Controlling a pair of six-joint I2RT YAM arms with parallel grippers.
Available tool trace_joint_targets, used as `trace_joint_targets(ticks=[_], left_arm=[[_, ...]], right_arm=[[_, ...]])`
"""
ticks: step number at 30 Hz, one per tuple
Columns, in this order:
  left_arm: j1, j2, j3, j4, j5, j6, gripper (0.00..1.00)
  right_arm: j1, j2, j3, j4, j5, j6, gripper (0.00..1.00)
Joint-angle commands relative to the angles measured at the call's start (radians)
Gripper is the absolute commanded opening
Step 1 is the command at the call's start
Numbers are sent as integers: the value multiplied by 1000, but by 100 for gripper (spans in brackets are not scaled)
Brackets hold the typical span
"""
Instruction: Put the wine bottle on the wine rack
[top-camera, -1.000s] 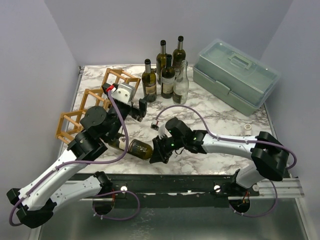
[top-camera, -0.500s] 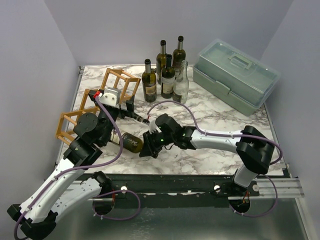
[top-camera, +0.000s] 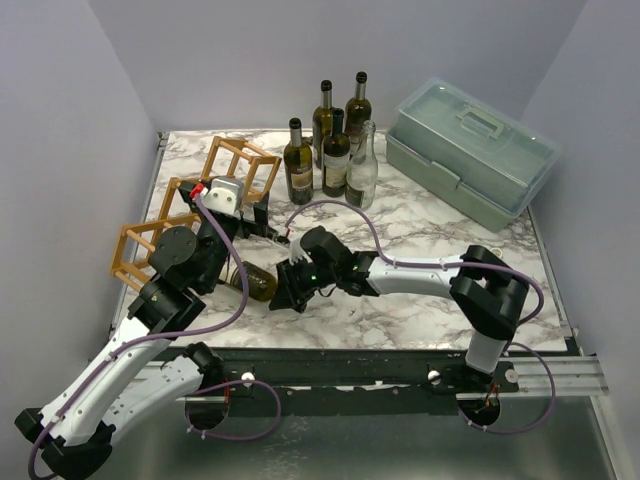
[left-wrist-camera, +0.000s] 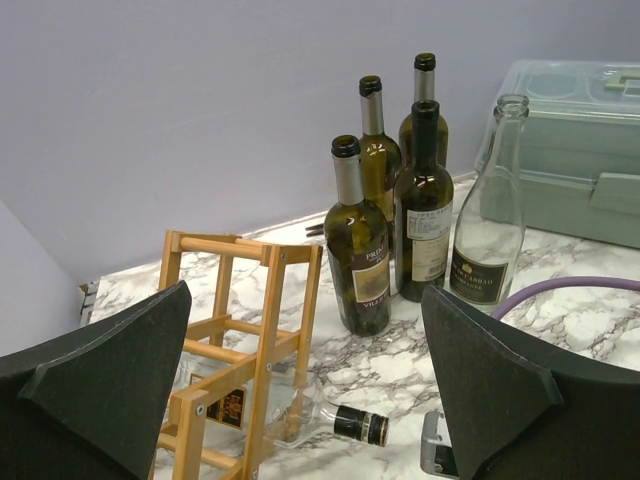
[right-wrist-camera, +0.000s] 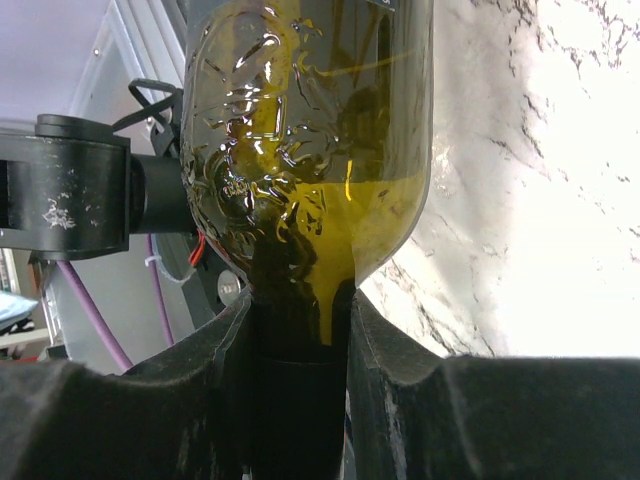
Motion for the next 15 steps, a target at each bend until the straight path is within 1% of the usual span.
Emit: trace_joint_targets(ticks=[1, 11, 15], left_arm=[[8, -6, -12, 18, 27, 1, 99], [14, 6, -15, 24, 31, 3, 99], [16, 5, -20, 27, 38, -1, 99]], right_arm=[[9, 9, 53, 226, 11, 1, 1], [24, 108, 121, 334, 18, 9, 1], [28, 159, 182, 335, 38, 3, 0]])
